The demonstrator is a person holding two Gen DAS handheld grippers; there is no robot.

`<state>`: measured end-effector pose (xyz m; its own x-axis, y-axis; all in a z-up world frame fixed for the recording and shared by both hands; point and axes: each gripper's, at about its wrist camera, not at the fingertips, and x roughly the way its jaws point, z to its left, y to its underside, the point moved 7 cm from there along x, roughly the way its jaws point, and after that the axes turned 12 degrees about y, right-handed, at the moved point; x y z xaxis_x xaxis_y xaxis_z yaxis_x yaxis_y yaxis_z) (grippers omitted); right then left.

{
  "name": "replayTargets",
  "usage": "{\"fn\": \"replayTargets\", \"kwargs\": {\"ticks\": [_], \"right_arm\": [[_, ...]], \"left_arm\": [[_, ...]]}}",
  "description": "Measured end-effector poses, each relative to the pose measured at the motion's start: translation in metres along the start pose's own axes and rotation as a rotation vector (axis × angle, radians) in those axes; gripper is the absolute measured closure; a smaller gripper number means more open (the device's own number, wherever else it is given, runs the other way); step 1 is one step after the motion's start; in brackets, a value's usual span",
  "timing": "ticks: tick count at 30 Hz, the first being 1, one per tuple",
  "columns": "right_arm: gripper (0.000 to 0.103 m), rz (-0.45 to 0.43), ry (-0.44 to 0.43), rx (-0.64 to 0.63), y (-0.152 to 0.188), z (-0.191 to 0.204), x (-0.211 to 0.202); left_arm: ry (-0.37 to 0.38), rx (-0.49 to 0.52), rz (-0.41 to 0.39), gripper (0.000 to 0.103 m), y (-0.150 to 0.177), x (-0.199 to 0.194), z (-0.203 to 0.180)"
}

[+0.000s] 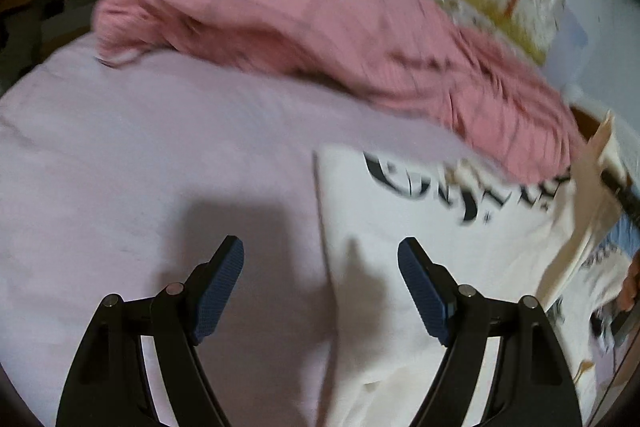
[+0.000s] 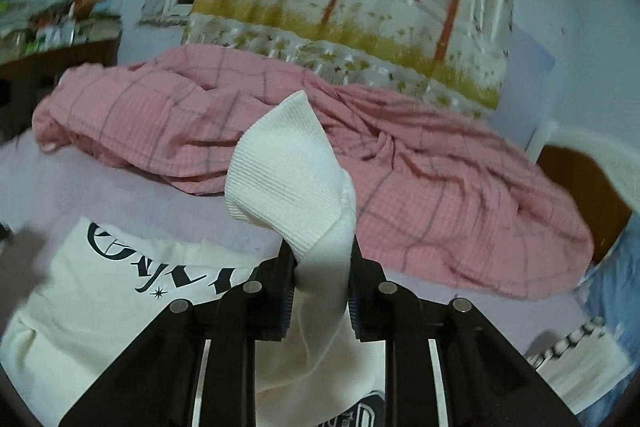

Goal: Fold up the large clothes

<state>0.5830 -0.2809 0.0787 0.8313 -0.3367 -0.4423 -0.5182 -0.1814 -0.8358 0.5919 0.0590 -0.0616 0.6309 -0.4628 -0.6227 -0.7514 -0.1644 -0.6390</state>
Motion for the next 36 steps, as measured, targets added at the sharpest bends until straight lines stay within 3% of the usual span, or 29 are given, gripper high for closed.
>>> {"fn": "replayTargets", "kwargs": {"ticks": [6,11,13,16,24,27,28,30,31,32,34,36], "right_arm": [[0.076,0.124,-0.041,0.120,0.070,-0.039,0.011],[0.040,0.192,0.064,0.204,0.118,-0.082,0.031],[0.039,0.221,0.078,0.255,0.130,-0.101,0.040],[0.039,0.310,0.012,0.313,0.148,-0.120,0.058],[0.030,0.485,-0.091,0.304,0.195,-0.112,0.099],[0.030,0.470,-0.146,0.289,0.196,-0.100,0.111],[0.033,0.451,-0.138,0.258,0.192,-0.096,0.113],[0.072,0.412,-0.087,0.198,0.184,-0.092,0.116],[0.100,0.402,0.006,0.185,0.180,-0.098,0.118],[0.100,0.353,0.033,0.232,0.170,-0.106,0.111],[0.100,0.188,0.024,0.283,0.141,-0.115,0.084],[0.100,0.065,0.084,0.223,0.114,-0.117,0.059]], "left_arm": [[-0.035,0.047,0.113,0.026,0.024,0.042,-0.011],[-0.147,0.163,0.133,0.035,0.033,0.051,-0.015],[-0.189,0.204,0.135,0.036,0.036,0.053,-0.016],[-0.205,0.213,0.129,0.037,0.037,0.053,-0.015],[-0.203,0.179,0.111,0.041,0.032,0.052,-0.010],[-0.204,0.171,0.104,0.045,0.031,0.051,-0.009],[-0.202,0.167,0.101,0.046,0.031,0.051,-0.009],[-0.196,0.156,0.092,0.061,0.029,0.049,-0.008],[-0.186,0.150,0.083,0.071,0.029,0.048,-0.008],[-0.151,0.136,0.076,0.091,0.027,0.046,-0.010],[-0.139,0.109,0.035,0.097,0.022,0.037,-0.013],[-0.134,0.135,-0.027,0.098,0.015,0.027,-0.022]]}}
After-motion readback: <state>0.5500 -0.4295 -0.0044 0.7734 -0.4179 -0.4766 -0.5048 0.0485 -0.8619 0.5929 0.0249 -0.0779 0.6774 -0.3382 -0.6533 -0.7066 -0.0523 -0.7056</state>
